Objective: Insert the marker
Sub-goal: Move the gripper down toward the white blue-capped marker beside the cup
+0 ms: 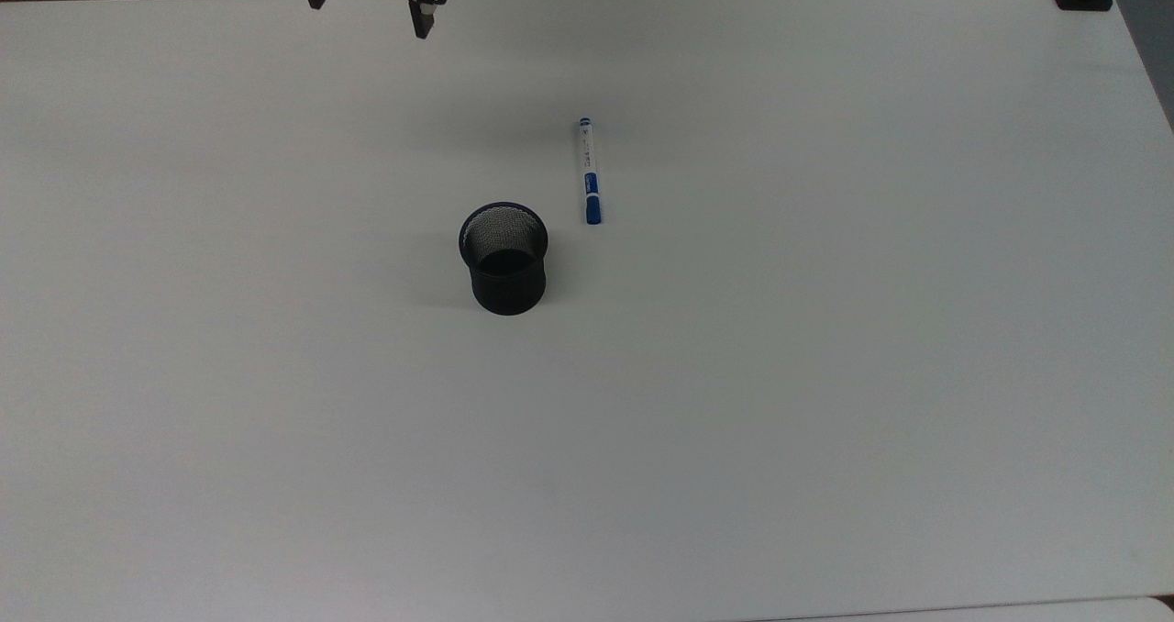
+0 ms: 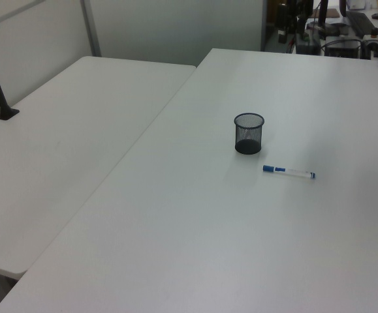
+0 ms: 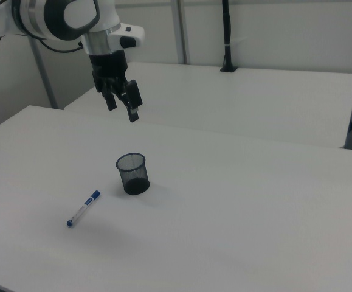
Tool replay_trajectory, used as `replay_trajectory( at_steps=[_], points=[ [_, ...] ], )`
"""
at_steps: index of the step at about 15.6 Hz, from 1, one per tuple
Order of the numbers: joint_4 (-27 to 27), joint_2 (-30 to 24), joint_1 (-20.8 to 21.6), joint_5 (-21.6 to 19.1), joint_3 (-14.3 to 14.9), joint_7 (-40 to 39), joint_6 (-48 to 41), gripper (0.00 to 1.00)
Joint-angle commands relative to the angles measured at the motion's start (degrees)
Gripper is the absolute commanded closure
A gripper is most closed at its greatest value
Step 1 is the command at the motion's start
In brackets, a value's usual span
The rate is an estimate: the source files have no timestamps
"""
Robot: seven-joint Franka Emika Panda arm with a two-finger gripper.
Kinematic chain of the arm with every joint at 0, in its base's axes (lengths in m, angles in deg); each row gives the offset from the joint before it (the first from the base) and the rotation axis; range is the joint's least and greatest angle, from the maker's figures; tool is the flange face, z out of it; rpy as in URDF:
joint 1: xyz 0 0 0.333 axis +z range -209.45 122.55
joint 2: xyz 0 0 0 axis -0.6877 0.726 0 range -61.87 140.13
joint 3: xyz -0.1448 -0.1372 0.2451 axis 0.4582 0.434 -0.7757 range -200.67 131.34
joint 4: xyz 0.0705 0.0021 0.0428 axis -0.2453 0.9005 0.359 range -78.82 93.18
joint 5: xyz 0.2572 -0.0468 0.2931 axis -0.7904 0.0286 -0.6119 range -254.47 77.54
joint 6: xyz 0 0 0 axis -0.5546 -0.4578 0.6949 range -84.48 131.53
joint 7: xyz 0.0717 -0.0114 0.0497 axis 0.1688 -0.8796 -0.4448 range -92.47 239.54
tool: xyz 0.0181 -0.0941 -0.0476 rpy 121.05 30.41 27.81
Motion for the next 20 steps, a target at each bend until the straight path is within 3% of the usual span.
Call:
replay_trajectory(
  at_steps=[1, 13, 20],
  points=[
    [1.1, 1.4, 1.5, 0.5, -0.5, -2.4, 0.6, 0.0],
    [2.1, 11.5, 9.8, -0.2, -0.6, -4.5, -2.0, 0.0],
    [2.3, 20.5, 14.2, -0.8, -0.6, -3.7, -1.1, 0.03]
  ],
)
